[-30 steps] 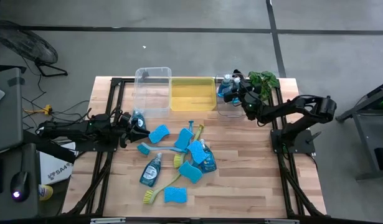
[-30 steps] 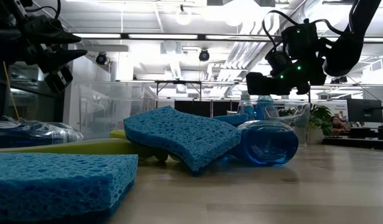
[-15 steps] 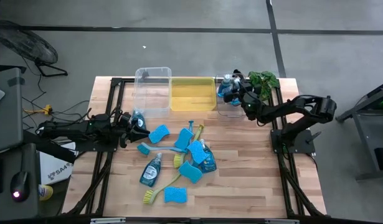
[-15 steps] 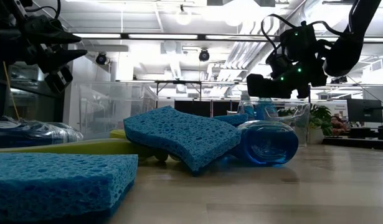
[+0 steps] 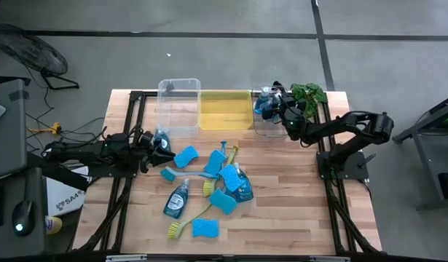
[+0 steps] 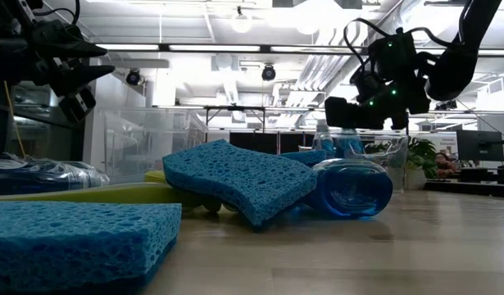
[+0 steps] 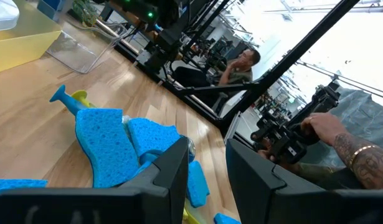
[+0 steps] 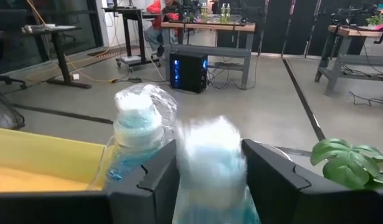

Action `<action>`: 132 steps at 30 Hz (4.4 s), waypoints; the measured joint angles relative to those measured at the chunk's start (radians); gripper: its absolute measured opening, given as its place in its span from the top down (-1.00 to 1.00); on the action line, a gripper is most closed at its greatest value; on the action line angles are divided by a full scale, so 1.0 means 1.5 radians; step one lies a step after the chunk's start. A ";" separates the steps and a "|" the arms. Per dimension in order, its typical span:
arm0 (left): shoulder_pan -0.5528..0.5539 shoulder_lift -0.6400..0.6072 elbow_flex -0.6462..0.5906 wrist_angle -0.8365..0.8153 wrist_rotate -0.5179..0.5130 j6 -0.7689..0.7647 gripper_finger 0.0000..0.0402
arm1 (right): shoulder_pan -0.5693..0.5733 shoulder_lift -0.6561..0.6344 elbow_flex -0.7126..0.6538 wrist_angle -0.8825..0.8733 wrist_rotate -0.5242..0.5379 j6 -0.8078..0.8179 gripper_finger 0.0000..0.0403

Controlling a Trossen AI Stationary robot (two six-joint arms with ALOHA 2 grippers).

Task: Pick & Place Kitchen Sink Supplies
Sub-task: Put the blue dishwasher liquid into the transparent bin

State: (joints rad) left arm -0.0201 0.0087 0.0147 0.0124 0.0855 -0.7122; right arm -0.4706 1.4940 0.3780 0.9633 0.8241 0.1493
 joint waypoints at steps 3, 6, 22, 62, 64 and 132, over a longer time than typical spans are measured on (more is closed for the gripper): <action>0.000 0.000 0.000 0.000 0.000 0.000 0.48 | 0.000 0.000 0.001 0.000 0.000 0.000 0.14; 0.000 0.000 0.000 0.000 0.000 0.000 0.48 | 0.000 0.000 0.001 0.000 0.000 0.000 0.11; 0.000 0.000 0.000 0.000 0.000 0.000 0.48 | 0.002 -0.060 0.000 -0.060 0.005 0.000 -0.20; 0.000 0.000 0.000 0.000 0.000 0.000 0.48 | 0.313 -0.390 0.000 -0.309 -0.154 -0.068 -0.21; 0.000 0.000 0.000 0.000 0.000 0.000 0.48 | 0.334 -0.390 0.000 -0.320 -0.162 -0.054 -0.21; 0.000 0.000 0.000 0.000 0.000 0.000 0.48 | 0.391 0.270 0.548 -0.958 -0.470 0.703 -0.21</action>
State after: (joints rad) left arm -0.0202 0.0087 0.0147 0.0120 0.0856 -0.7124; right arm 0.1158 1.8996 1.1999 -0.4744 0.1196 1.2045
